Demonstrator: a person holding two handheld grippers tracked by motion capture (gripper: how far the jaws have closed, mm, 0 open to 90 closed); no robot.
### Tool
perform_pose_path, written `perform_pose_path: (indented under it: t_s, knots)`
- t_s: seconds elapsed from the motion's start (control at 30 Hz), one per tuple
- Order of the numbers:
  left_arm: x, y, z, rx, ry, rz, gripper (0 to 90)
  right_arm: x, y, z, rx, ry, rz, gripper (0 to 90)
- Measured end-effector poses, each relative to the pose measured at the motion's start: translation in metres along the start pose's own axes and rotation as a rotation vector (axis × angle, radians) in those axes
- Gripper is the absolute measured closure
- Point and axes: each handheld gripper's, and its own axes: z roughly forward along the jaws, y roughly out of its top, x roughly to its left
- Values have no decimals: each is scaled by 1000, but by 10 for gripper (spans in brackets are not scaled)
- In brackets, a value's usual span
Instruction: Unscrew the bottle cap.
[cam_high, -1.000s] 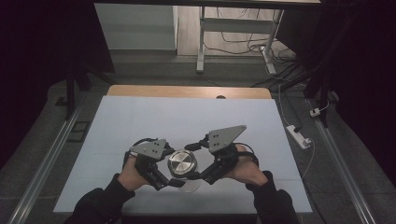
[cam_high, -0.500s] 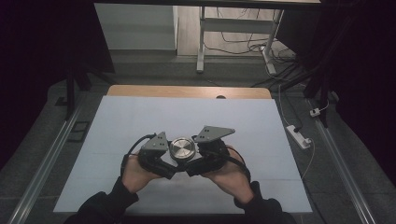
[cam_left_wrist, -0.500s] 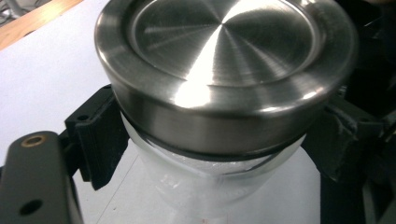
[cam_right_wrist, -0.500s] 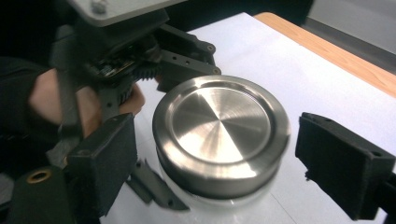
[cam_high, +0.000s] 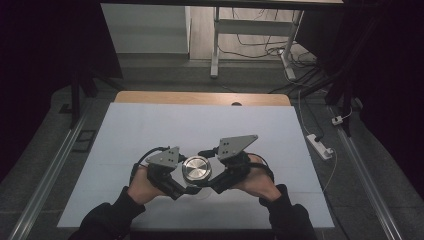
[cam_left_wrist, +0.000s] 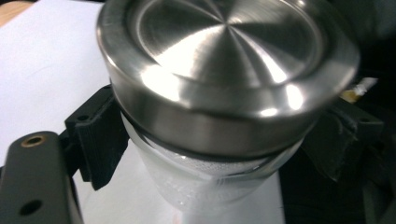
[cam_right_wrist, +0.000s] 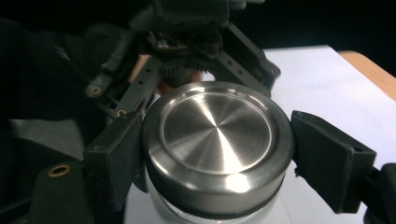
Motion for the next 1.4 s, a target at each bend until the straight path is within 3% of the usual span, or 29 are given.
perform_pose_path:
  t_s: [0.03, 0.17, 0.3, 0.43, 0.53, 0.63, 0.73, 0.83, 0.93, 1.03, 1.4]
  knots:
    - [0, 0, 0, 0, 13, -3, 162, -2, -1, -3, -18, 9, 21, 148]
    - [1, -1, 0, 13, 101, -44, 161, -5, 4, -14, -16, -50, 112, 70]
    - [1, 0, 4, 36, 176, -78, 161, 6, 11, -5, 92, -163, 174, 23]
    - [-2, 2, 7, 53, 181, -64, 161, 18, 15, 14, 121, -284, 134, 69]
    - [-5, 4, 8, 55, 169, -51, 162, 21, 14, 20, 117, -327, 100, 185]
    - [-4, 3, 8, 54, 140, -31, 162, 19, 13, 17, 118, -287, 104, 197]
    - [-1, 0, 6, 27, 67, -26, 162, 17, 12, 15, 100, -231, 92, 199]
    - [1, -2, 6, 24, 24, -1, 162, 14, 11, 11, 73, -164, 88, 200]
    - [2, -3, 7, 13, 2, -3, 162, 12, 11, 7, 39, -116, 91, 200]
    - [3, -4, 9, 24, 17, 3, 162, 11, 12, 2, 31, -129, 90, 200]
    - [12, -11, 10, 51, 99, -47, 162, 11, 13, -3, 25, -190, 85, 200]
